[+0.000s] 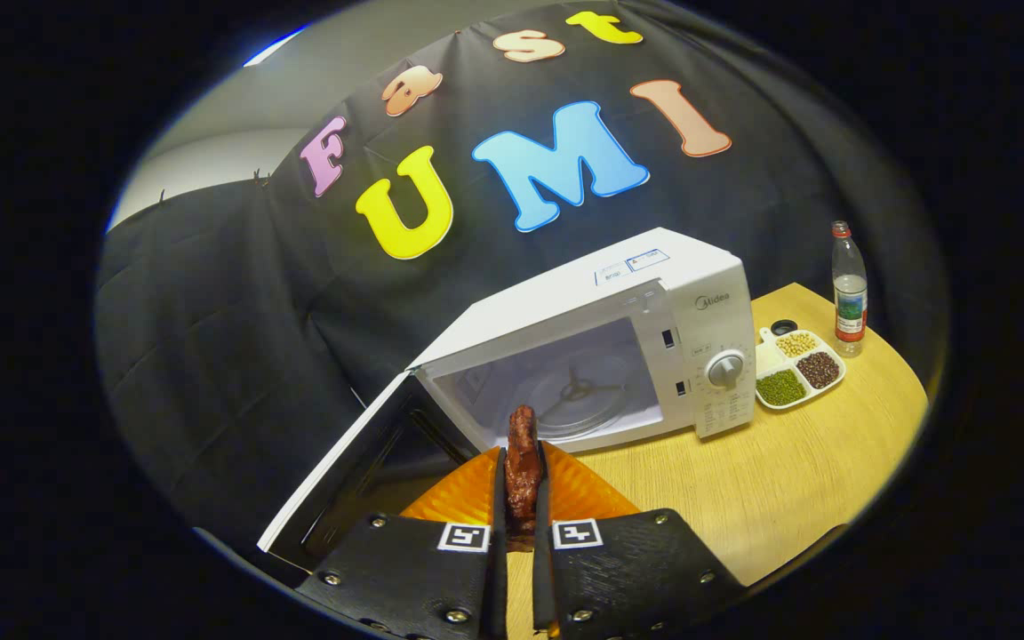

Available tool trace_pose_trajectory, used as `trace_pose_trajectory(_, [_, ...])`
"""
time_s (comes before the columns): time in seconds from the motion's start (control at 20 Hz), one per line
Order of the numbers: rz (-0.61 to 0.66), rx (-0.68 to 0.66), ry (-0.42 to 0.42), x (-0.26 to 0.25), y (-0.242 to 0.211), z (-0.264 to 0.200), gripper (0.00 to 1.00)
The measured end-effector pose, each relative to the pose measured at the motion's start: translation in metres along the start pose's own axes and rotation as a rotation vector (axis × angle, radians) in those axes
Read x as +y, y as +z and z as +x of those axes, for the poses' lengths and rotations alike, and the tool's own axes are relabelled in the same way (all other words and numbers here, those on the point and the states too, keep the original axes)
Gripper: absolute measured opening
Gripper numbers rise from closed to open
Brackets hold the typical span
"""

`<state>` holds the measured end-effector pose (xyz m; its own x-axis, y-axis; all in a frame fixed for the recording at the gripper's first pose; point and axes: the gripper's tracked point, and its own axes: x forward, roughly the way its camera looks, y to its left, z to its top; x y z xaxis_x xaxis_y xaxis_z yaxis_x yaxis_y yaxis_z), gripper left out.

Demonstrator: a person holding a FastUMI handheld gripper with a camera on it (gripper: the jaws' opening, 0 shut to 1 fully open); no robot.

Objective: Open the microwave, put the food inside, and close the microwave door.

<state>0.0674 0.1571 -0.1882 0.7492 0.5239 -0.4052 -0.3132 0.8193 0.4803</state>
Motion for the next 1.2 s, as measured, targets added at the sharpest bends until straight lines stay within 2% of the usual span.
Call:
trace_pose_trajectory(0.15, [0.006,-0.033,0.026,0.001,0.006,0.029,0.11])
trace_pose_trajectory(0.6, [0.053,-0.102,-0.018,-0.023,0.008,0.13,0.11])
trace_pose_trajectory(0.95, [0.056,-0.192,-0.037,-0.036,0.005,0.184,0.12])
trace_pose_trajectory(1.2, [0.092,-0.182,-0.053,-0.042,-0.01,0.219,0.13])
